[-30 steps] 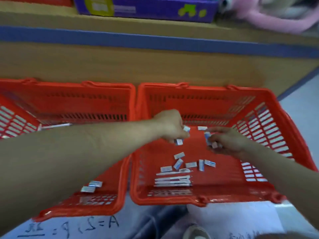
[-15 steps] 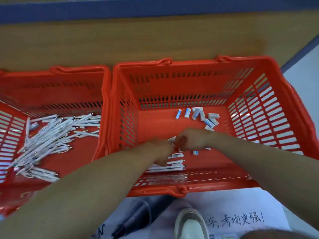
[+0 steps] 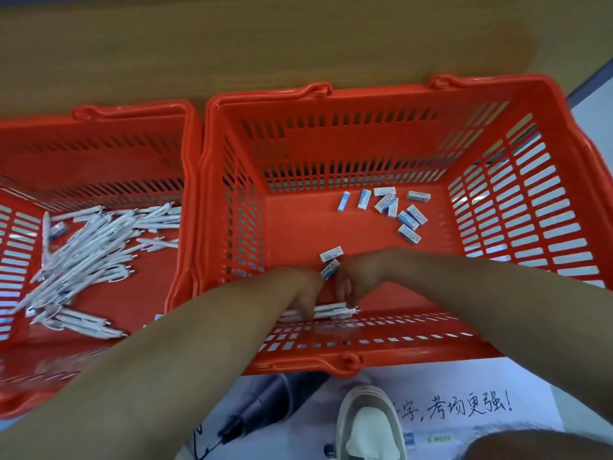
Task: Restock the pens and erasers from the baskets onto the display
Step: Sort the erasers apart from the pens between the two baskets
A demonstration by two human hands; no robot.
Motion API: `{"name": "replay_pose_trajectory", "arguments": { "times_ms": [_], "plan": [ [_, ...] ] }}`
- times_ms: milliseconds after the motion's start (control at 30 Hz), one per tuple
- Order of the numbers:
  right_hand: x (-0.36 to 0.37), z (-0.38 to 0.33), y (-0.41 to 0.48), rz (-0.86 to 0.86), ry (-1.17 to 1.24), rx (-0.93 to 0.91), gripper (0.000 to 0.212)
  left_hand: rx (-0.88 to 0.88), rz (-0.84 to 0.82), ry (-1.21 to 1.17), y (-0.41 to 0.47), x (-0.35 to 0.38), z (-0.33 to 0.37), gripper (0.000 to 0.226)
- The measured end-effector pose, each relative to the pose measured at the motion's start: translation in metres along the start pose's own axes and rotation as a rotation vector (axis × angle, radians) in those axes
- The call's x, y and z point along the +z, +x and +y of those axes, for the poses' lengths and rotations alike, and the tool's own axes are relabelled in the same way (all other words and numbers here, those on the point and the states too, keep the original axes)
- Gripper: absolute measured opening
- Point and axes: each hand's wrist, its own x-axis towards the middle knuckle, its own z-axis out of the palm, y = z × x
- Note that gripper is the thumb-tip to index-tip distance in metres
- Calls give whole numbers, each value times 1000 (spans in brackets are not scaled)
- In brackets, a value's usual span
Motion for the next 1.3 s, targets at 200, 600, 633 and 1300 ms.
{"name": "replay_pose_trajectory", "arguments": {
  "times_ms": [200, 600, 633, 1300],
  "plan": [
    [14, 1, 10, -97, 338, 69, 34, -16, -149, -117, 0, -3, -5, 45],
    [14, -6, -6, -145, 456, 18, 34, -35, -297, -466, -17, -18, -3, 42],
    [12, -6, -9, -142, 484, 18, 34, -22, -281, -467, -19, -20, -3, 38],
    [-14, 39, -106, 606, 1486, 115, 16, -307, 512, -250, 17, 4, -27, 50]
  ]
}}
